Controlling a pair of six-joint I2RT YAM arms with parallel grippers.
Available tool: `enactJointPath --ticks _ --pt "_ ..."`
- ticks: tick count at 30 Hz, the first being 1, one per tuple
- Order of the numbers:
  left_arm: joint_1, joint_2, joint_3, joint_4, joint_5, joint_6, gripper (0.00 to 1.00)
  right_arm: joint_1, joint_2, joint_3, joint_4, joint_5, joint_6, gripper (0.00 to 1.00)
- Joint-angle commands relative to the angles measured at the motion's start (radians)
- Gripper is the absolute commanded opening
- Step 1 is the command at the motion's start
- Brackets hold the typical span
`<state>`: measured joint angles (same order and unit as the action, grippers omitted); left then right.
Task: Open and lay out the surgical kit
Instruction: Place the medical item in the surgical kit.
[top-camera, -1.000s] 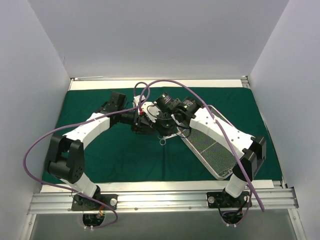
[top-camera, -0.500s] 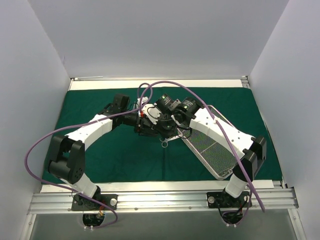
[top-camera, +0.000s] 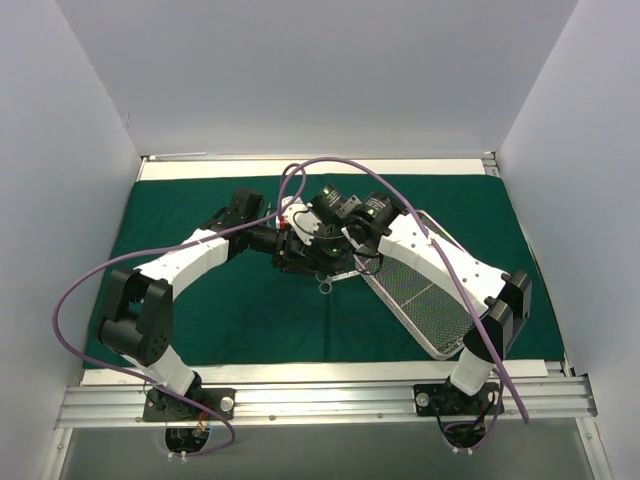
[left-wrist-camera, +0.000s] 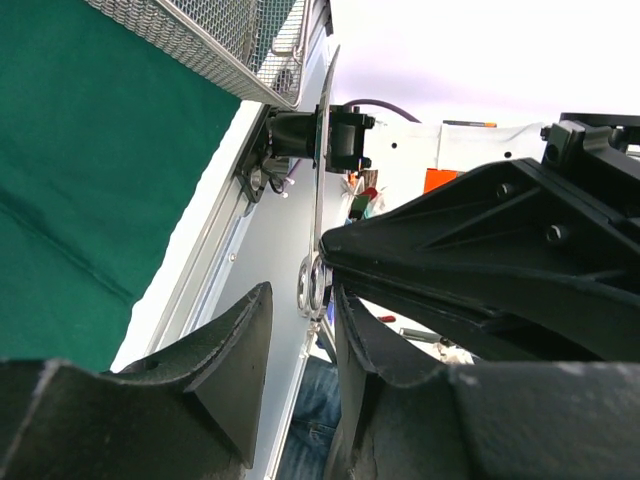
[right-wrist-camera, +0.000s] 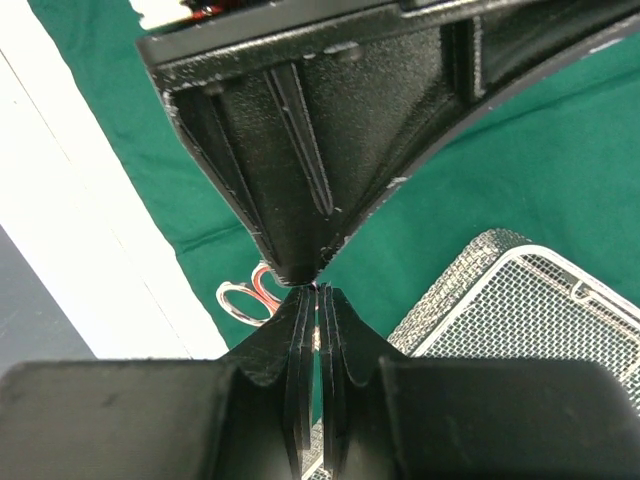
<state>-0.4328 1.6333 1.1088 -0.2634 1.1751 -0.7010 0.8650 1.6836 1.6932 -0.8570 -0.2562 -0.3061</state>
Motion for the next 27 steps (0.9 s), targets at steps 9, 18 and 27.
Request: enactJointPath --ticks 9,18,27 --pt "-0.015 0.02 0.017 0.09 0.049 -0.006 0.3 0.016 0.05 0.06 -0.019 -0.037 0.024 0.0" --pt "-0.015 0.013 0.013 0.015 0.063 0.057 0.4 0.008 0.064 0.048 -0.019 -0.026 0.035 0.0" --pt "-0.014 0.008 0.011 0.007 0.069 0.075 0.33 -0.015 0.053 0.033 -0.007 -0.028 0.055 0.0"
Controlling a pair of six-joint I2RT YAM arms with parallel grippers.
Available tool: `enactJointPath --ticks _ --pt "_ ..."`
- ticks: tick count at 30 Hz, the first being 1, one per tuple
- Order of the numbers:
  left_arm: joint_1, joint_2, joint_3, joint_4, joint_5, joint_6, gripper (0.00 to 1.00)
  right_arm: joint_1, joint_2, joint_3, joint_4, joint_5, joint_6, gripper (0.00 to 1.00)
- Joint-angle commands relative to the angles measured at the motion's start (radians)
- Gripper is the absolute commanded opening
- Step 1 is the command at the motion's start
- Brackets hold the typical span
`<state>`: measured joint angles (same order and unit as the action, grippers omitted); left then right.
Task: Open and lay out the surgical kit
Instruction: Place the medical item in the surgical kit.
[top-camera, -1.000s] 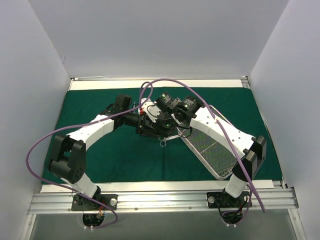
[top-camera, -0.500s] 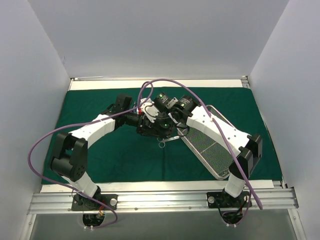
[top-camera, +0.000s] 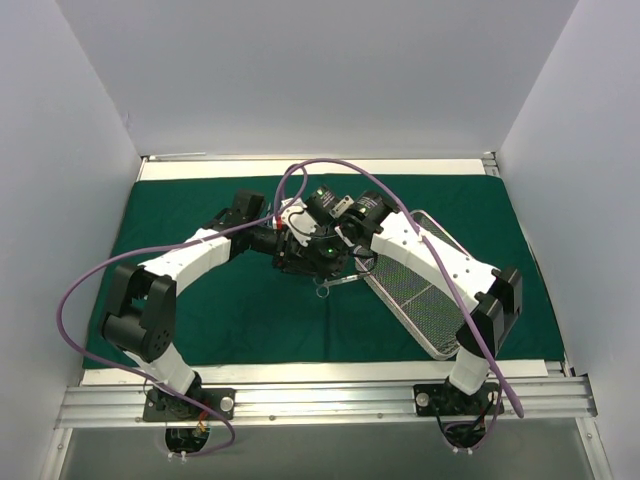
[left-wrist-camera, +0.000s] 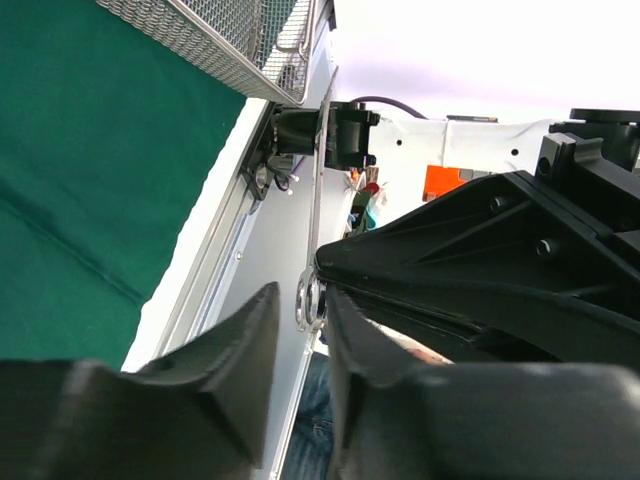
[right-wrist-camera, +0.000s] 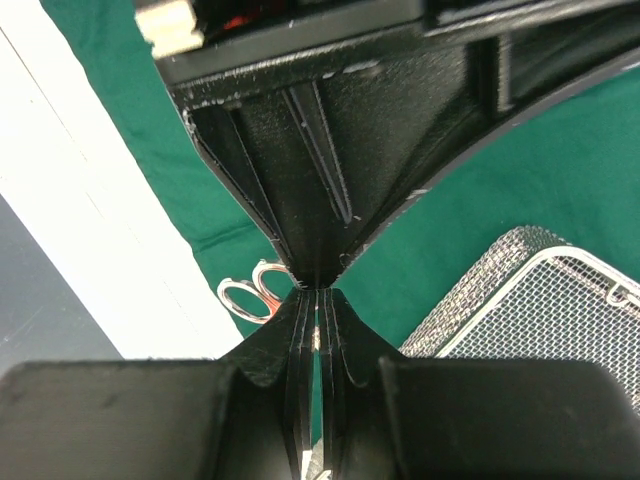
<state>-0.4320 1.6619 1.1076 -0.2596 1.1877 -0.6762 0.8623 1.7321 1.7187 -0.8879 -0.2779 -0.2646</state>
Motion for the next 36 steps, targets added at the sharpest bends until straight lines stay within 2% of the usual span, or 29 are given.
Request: enactJointPath --ticks 1,5,11,23,32,36 --pt "-0.014 -0.021 0.009 0.005 0.058 0.049 0.31 -0.014 0.004 0.007 0.026 -0.006 0.016 0.0" --pt "-0.011 -0.03 -0.003 0.02 0.061 0.043 0.25 -0.016 0.003 -0.005 0.024 -0.012 0.025 0.0" --pt "-0.007 -0.04 -0.014 0.043 0.058 0.032 0.4 -0.029 -0.022 -0.042 0.035 -0.01 0.036 0.0" --pt "-0.001 -0.042 -0.025 0.079 0.059 0.01 0.44 -0.051 -0.036 -0.054 0.064 -0.033 0.056 0.0" --pt "-0.001 -0.033 -0.025 0.076 0.061 0.015 0.37 -0.065 -0.04 -0.047 0.095 -0.058 0.073 0.0" --pt "-0.001 -0.03 -0.02 0.079 0.064 0.015 0.28 -0.069 -0.039 -0.041 0.102 -0.067 0.073 0.0"
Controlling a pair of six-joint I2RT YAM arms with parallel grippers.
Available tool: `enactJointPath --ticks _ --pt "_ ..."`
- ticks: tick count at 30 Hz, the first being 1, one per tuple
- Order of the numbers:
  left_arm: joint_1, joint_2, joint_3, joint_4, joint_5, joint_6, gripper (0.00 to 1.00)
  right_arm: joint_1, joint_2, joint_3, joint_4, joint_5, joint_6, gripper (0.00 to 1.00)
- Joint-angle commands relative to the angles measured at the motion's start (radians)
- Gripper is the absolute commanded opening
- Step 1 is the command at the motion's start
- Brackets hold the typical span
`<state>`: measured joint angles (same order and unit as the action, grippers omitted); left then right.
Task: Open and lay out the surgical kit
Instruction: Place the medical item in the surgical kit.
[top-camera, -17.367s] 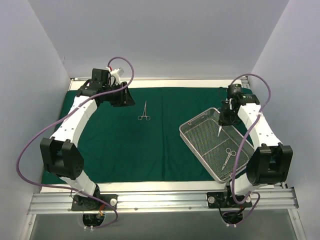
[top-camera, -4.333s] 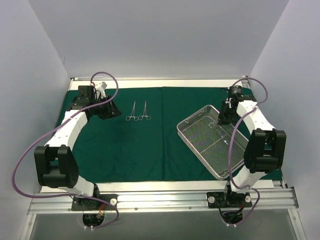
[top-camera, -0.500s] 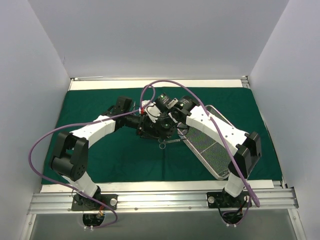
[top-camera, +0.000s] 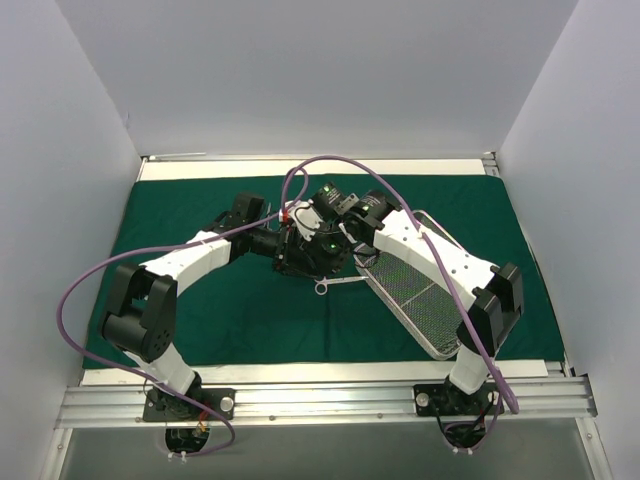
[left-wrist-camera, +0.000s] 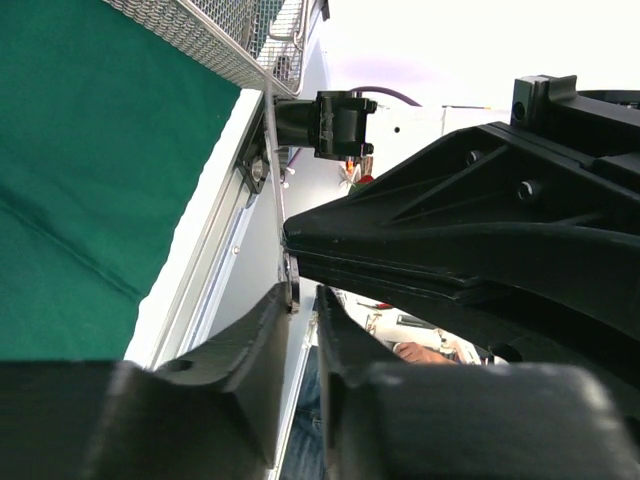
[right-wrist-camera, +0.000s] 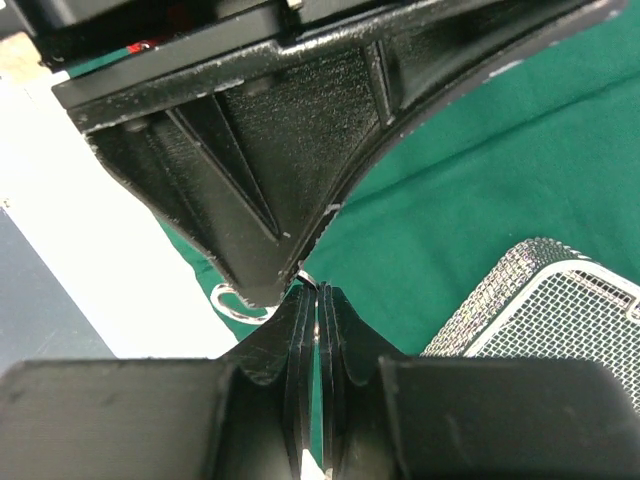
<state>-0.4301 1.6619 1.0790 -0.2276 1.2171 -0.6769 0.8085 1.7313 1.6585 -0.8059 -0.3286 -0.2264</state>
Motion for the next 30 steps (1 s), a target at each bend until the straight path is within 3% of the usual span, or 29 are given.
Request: enactJointPath --ticks 1,6,12,14,15,19,25,30 --pt "-0.002 -0.028 0.009 0.047 0.033 0.016 0.25 -0.015 -0.038 0.021 0.02 -0.02 0.036 0.0" --pt "0.002 -0.025 0.015 0.042 0.019 0.019 0.02 -0.015 -0.036 0.024 0.025 -0.029 0.039 0.0" --pt "0.059 -0.042 0.003 0.045 -0.028 0.014 0.02 -0.019 -0.036 0.023 0.027 0.005 0.051 0.0" --pt "0.091 -0.054 -0.011 0.05 -0.045 0.019 0.02 -0.023 -0.038 0.026 0.033 0.048 0.079 0.21" --pt "0.103 -0.059 -0.016 0.054 -0.05 0.017 0.02 -0.031 -0.045 0.027 0.048 0.098 0.093 0.38" --pt "0.178 -0.063 -0.057 0.08 -0.068 0.01 0.02 -0.109 -0.068 0.059 0.085 0.198 0.162 0.55" --pt "0.349 -0.068 -0.123 0.249 -0.132 -0.082 0.02 -0.207 -0.104 0.142 0.117 0.378 0.289 0.6" --pt "0.502 -0.071 -0.241 0.643 -0.258 -0.278 0.02 -0.279 -0.147 0.1 0.155 0.339 0.34 0.6"
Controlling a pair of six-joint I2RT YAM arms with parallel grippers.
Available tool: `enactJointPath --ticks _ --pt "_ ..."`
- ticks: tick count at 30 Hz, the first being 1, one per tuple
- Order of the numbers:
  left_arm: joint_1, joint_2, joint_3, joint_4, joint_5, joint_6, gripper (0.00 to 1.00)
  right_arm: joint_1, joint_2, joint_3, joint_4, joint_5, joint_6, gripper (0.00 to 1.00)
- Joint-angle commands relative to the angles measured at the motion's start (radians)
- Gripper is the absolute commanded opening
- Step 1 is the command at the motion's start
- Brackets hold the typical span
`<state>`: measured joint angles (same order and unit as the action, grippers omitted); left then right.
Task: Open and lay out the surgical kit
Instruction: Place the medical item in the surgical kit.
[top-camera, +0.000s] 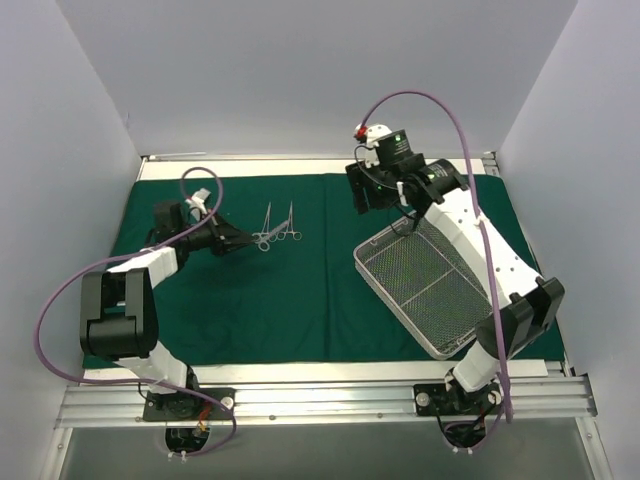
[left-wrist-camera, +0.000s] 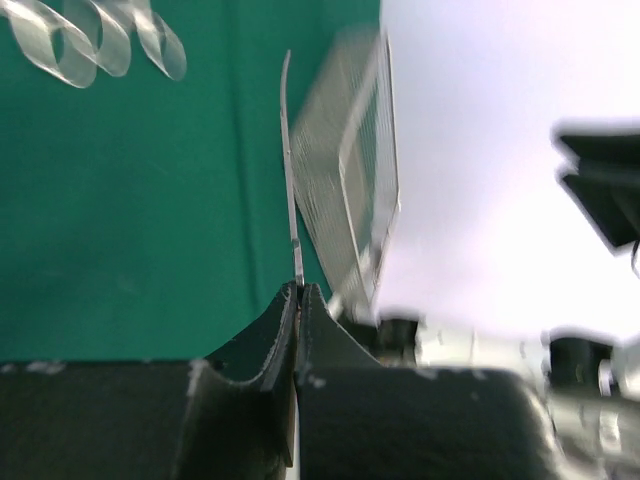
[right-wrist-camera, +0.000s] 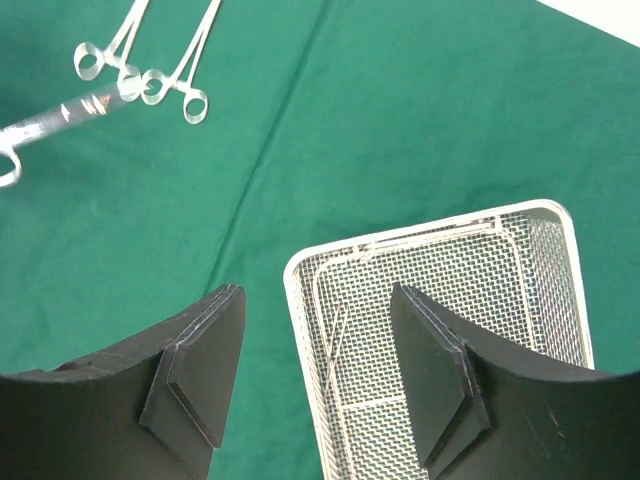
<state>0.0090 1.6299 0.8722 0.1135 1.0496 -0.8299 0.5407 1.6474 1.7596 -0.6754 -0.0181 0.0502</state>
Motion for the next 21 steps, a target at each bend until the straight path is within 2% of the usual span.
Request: enactJointPath --ticks 1,8,12,15,21 --pt "0.095 -0.018 -0.039 0.331 -0.109 -0.138 0.02 -0.013 -0.067 -0.024 0.027 0.006 0.063 0.6" --pt "0.143 0.08 -0.055 0.607 -0.307 -0.241 0.02 -0.015 -0.132 -0.124 0.039 -0.039 0.059 0.6" --pt "0.135 0.16 -0.047 0.682 -0.42 -0.297 0.02 -0.028 -0.185 -0.176 0.051 -0.045 0.048 0.6" --pt "0.132 0.186 -0.048 0.733 -0.456 -0.311 0.02 -0.051 -0.208 -0.21 0.051 -0.054 0.048 0.6" --pt "0.131 0.206 -0.071 0.732 -0.502 -0.281 0.02 -0.071 -0.247 -0.268 0.06 -0.072 0.066 0.6"
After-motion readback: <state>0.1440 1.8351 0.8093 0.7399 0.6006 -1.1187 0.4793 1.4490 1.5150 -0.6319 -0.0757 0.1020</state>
